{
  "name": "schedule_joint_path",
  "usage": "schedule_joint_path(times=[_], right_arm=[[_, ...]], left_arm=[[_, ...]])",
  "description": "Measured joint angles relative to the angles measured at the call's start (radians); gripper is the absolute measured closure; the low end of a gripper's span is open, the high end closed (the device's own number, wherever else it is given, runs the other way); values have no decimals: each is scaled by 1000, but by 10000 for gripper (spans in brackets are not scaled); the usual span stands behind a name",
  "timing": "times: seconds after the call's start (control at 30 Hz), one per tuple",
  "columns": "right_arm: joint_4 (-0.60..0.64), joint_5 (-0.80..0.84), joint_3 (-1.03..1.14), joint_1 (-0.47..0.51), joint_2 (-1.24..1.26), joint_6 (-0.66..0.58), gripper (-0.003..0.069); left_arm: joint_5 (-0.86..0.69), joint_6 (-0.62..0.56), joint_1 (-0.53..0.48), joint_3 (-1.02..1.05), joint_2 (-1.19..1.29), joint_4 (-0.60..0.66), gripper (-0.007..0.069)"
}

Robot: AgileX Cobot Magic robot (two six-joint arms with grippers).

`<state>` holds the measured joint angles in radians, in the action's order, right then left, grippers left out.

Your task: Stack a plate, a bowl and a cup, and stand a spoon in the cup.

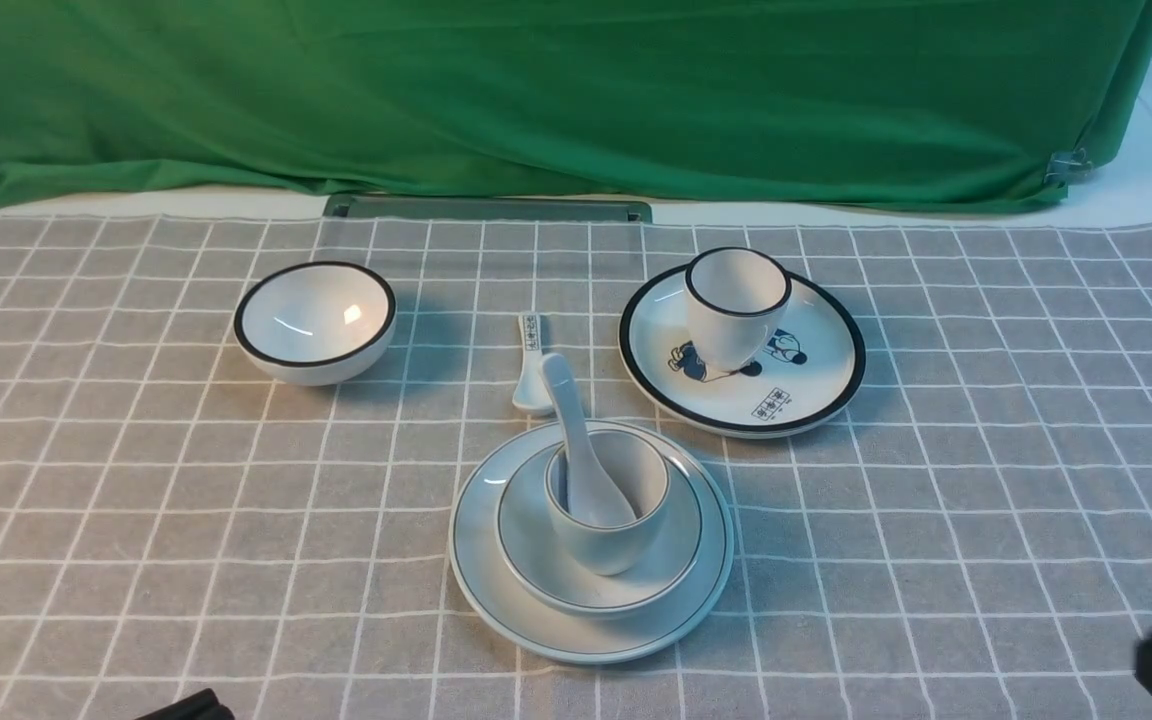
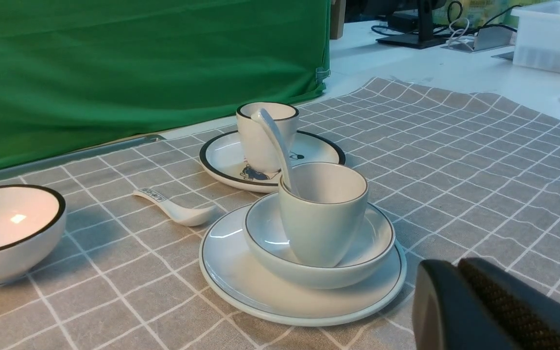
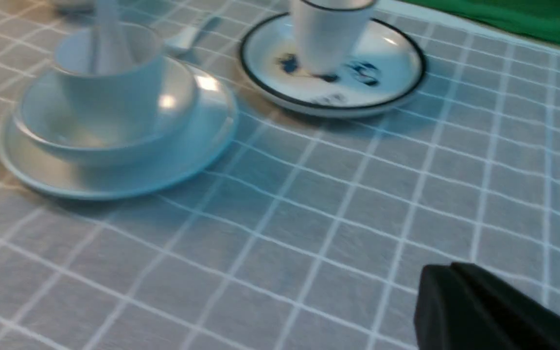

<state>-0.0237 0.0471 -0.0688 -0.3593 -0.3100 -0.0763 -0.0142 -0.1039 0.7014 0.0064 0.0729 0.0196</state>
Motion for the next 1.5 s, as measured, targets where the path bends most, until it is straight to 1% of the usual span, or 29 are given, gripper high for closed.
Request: schedule_joint_path(times=[0.07, 0.1, 0.17, 0.27, 0.5, 0.87, 1.37, 1.43, 1.5], right_arm=[[0, 2, 50, 60, 77, 0, 640], [0, 33, 69, 107, 153, 0, 640], [0, 107, 75, 166, 235, 0, 640], [0, 149, 75, 207, 294, 0, 640], [0, 183, 75, 216, 308, -5, 640], [0, 186, 75, 216, 308, -11, 635], [0, 186, 75, 217, 308, -11, 596], [0, 186, 75, 217, 308, -11, 594], [0, 186, 75, 217, 308, -11, 588]], left_arm=[[0, 0, 0, 0, 0, 0, 612], [0, 0, 0, 0, 0, 0, 612], [0, 0, 0, 0, 0, 0, 612], [0, 0, 0, 0, 0, 0, 609], [0, 0, 0, 0, 7, 0, 607], [0, 0, 0, 0, 9, 0, 607], [0, 0, -1, 0, 10, 0, 607], [14, -14, -16, 0, 10, -3, 607], [35, -30, -114, 0, 5, 19, 607]])
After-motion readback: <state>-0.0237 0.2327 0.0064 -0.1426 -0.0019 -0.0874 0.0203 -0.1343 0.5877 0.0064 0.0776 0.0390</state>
